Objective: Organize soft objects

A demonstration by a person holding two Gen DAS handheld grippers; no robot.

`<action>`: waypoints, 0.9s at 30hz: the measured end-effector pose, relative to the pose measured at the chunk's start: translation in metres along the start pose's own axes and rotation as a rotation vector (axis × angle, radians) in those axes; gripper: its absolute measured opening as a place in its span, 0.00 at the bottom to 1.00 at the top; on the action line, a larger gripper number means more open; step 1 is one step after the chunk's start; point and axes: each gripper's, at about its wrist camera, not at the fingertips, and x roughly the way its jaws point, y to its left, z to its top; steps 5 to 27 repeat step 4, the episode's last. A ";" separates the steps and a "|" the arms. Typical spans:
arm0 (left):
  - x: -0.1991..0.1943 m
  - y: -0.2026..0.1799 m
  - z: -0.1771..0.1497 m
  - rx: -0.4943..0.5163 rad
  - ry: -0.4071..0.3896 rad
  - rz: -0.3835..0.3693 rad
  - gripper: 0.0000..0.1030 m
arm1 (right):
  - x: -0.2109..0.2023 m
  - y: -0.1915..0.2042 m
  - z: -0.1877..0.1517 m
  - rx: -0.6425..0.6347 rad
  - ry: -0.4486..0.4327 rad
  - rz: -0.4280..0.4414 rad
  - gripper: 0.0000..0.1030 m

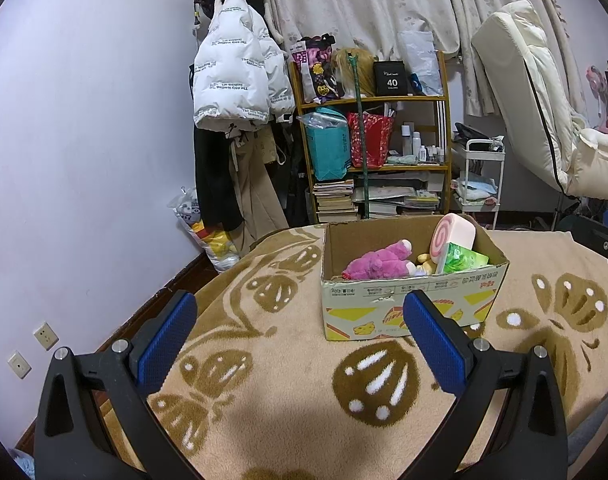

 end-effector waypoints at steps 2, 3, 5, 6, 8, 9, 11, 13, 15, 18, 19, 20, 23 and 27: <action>0.000 0.000 -0.001 0.002 0.002 -0.002 0.99 | 0.000 0.000 0.000 -0.001 0.002 -0.001 1.00; -0.001 0.000 0.000 0.003 0.001 -0.002 0.99 | 0.000 0.000 0.000 -0.001 0.001 0.001 1.00; -0.001 0.000 -0.001 0.004 0.001 -0.003 0.99 | 0.000 0.000 0.000 -0.001 0.000 0.001 1.00; -0.001 0.000 -0.001 0.004 0.001 -0.003 0.99 | 0.000 0.000 0.000 -0.001 0.000 0.001 1.00; -0.001 0.000 -0.001 0.004 0.001 -0.003 0.99 | 0.000 0.000 0.000 -0.001 0.000 0.001 1.00; -0.001 0.000 -0.001 0.004 0.001 -0.003 0.99 | 0.000 0.000 0.000 -0.001 0.000 0.001 1.00; -0.001 0.000 -0.001 0.004 0.001 -0.003 0.99 | 0.000 0.000 0.000 -0.001 0.000 0.001 1.00; -0.001 0.000 -0.001 0.004 0.001 -0.003 0.99 | 0.000 0.000 0.000 -0.001 0.000 0.001 1.00; -0.001 0.000 -0.001 0.004 0.001 -0.003 0.99 | 0.000 0.000 0.000 -0.001 0.000 0.001 1.00; -0.001 0.000 -0.001 0.004 0.001 -0.003 0.99 | 0.000 0.000 0.000 -0.001 0.000 0.001 1.00; -0.001 0.000 -0.001 0.004 0.001 -0.003 0.99 | 0.000 0.000 0.000 -0.001 0.000 0.001 1.00; -0.001 0.000 -0.001 0.004 0.001 -0.003 0.99 | 0.000 0.000 0.000 -0.001 0.000 0.001 1.00; -0.001 0.000 -0.001 0.004 0.001 -0.003 0.99 | 0.000 0.000 0.000 -0.001 0.000 0.001 1.00; -0.001 0.000 -0.001 0.004 0.001 -0.003 0.99 | 0.000 0.000 0.000 -0.001 0.000 0.001 1.00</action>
